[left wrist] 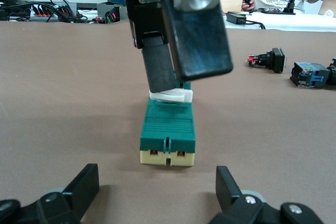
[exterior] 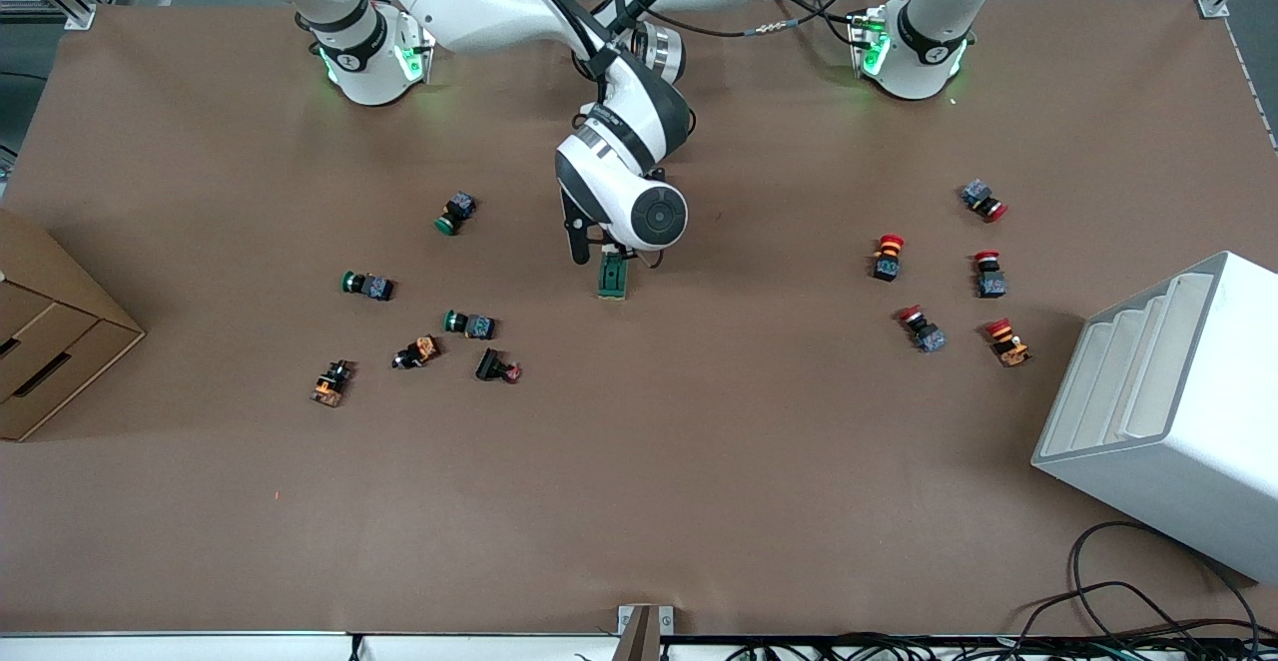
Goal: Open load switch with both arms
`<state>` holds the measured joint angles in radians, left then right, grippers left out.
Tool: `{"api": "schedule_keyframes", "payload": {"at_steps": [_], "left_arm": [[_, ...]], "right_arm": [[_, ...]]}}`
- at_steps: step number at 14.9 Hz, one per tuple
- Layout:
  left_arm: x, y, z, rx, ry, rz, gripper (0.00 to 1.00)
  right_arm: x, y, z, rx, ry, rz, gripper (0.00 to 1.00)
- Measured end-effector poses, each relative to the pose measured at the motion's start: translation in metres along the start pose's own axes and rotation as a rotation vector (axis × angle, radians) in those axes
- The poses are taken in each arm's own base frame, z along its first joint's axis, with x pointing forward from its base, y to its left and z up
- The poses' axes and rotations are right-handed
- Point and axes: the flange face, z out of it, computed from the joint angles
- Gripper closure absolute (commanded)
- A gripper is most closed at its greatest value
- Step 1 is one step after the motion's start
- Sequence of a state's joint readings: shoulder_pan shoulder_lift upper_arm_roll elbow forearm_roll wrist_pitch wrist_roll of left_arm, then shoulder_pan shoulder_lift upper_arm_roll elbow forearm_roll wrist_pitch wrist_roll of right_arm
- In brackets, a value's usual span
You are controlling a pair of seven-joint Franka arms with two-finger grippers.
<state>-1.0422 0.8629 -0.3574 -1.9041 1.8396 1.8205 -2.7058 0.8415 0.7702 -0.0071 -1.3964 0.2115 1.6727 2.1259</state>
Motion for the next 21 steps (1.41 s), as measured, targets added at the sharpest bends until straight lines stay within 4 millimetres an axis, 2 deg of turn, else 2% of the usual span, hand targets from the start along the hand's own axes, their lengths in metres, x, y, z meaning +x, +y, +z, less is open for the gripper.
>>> {"api": "schedule_keyframes", "payload": {"at_steps": [2, 4, 6, 7, 8, 10, 12, 16, 19, 21], "left_arm": [[0.000, 0.000, 0.000, 0.000, 0.000, 0.000, 0.01], [0.000, 0.000, 0.000, 0.000, 0.000, 0.000, 0.01], [0.000, 0.000, 0.000, 0.000, 0.000, 0.000, 0.01], [0.000, 0.000, 0.000, 0.000, 0.000, 0.000, 0.01], [0.000, 0.000, 0.000, 0.000, 0.000, 0.000, 0.01], [0.000, 0.000, 0.000, 0.001, 0.000, 0.002, 0.01], [0.002, 0.002, 0.000, 0.023, -0.012, 0.011, 0.02], [0.015, 0.016, -0.009, 0.136, -0.095, 0.042, 0.01], [0.040, 0.036, -0.012, 0.206, -0.155, 0.038, 0.01], [0.061, 0.049, -0.014, 0.237, -0.193, 0.035, 0.01]], "right_arm": [[0.006, -0.005, -0.011, 0.019, -0.011, -0.028, 0.00], [0.022, -0.015, -0.032, 0.059, -0.015, -0.114, 0.00], [0.053, -0.030, -0.051, 0.103, 0.015, -0.235, 0.00], [0.078, -0.040, -0.064, 0.125, 0.031, -0.301, 0.00], [0.105, -0.049, -0.079, 0.146, 0.039, -0.368, 0.00], [0.175, -0.060, -0.116, 0.177, 0.028, -0.523, 0.00], [0.254, -0.055, -0.155, 0.200, 0.006, -0.689, 0.00], [0.404, -0.015, -0.217, 0.265, -0.002, -1.017, 0.00], [0.507, 0.018, -0.240, 0.313, 0.066, -1.225, 0.00], [0.565, 0.039, -0.245, 0.348, 0.093, -1.310, 0.00]]}}
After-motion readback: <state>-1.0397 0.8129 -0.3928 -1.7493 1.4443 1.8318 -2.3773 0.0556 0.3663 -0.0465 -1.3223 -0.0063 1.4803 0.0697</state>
